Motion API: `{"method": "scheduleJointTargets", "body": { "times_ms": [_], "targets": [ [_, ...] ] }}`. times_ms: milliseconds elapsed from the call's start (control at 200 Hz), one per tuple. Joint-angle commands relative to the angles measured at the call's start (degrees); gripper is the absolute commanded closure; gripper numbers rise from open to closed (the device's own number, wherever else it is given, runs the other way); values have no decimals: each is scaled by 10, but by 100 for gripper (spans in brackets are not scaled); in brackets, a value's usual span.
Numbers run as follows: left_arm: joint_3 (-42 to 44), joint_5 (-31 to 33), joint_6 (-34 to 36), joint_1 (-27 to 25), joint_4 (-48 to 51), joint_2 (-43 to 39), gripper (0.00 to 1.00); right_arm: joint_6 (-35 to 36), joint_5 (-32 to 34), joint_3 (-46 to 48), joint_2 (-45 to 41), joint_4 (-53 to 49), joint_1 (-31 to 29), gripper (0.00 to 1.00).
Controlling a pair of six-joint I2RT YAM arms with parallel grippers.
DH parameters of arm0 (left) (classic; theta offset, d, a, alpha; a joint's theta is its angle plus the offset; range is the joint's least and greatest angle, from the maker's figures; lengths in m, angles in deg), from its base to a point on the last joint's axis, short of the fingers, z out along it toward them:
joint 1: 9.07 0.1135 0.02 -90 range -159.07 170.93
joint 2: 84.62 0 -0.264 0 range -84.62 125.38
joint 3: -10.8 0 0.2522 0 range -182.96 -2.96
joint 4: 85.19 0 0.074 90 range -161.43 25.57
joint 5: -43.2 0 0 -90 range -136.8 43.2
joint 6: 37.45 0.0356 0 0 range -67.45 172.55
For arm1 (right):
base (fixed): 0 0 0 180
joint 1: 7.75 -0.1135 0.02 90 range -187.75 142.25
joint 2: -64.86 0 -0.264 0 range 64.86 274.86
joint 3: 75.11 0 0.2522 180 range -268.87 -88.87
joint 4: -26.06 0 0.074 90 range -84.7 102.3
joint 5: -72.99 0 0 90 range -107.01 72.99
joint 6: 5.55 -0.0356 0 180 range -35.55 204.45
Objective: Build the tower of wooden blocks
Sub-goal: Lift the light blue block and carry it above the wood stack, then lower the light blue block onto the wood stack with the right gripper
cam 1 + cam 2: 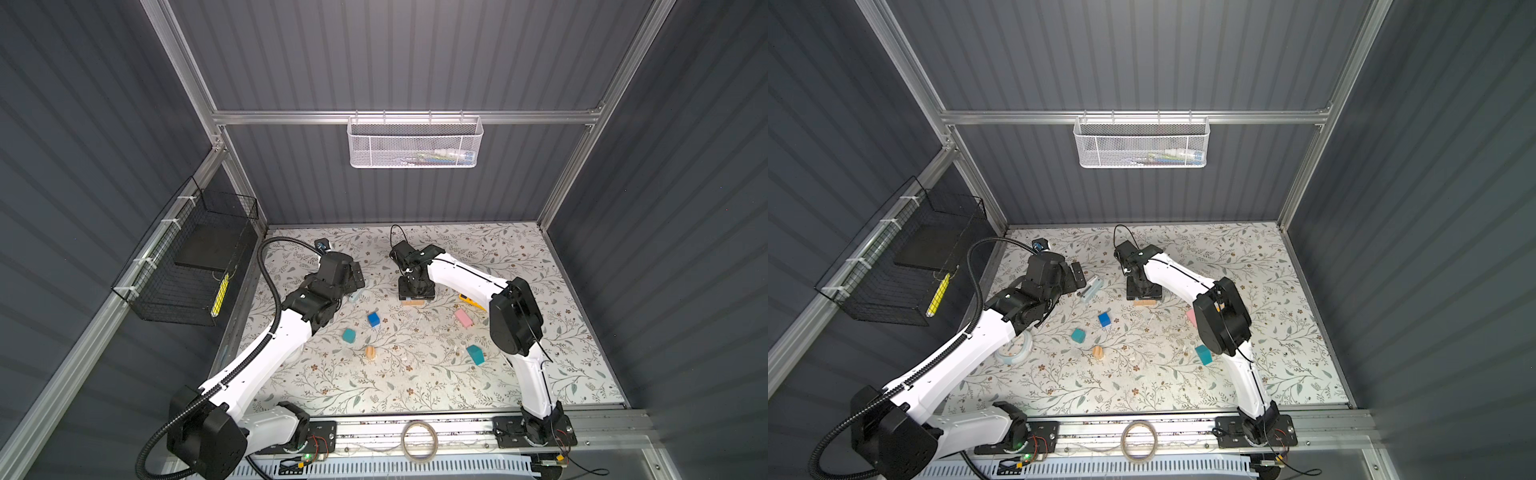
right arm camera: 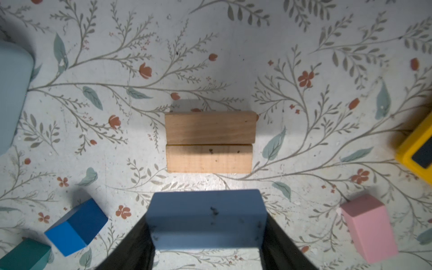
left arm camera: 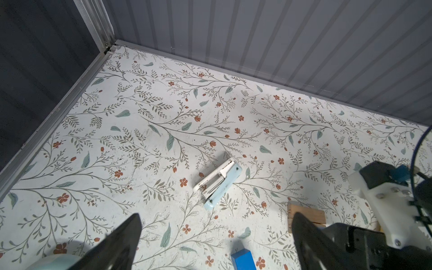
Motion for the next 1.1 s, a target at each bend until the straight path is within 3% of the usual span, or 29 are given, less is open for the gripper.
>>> {"method": "scheduleJointTargets", "body": {
  "times_ms": [0, 1096],
  "targets": [
    [0, -14, 12, 7, -3, 14, 0, -14, 3, -32, 21, -18, 2, 46],
    [-2, -46, 13, 29, -3, 34, 0, -36, 3, -70, 79, -23, 17, 43]
  ]
}}
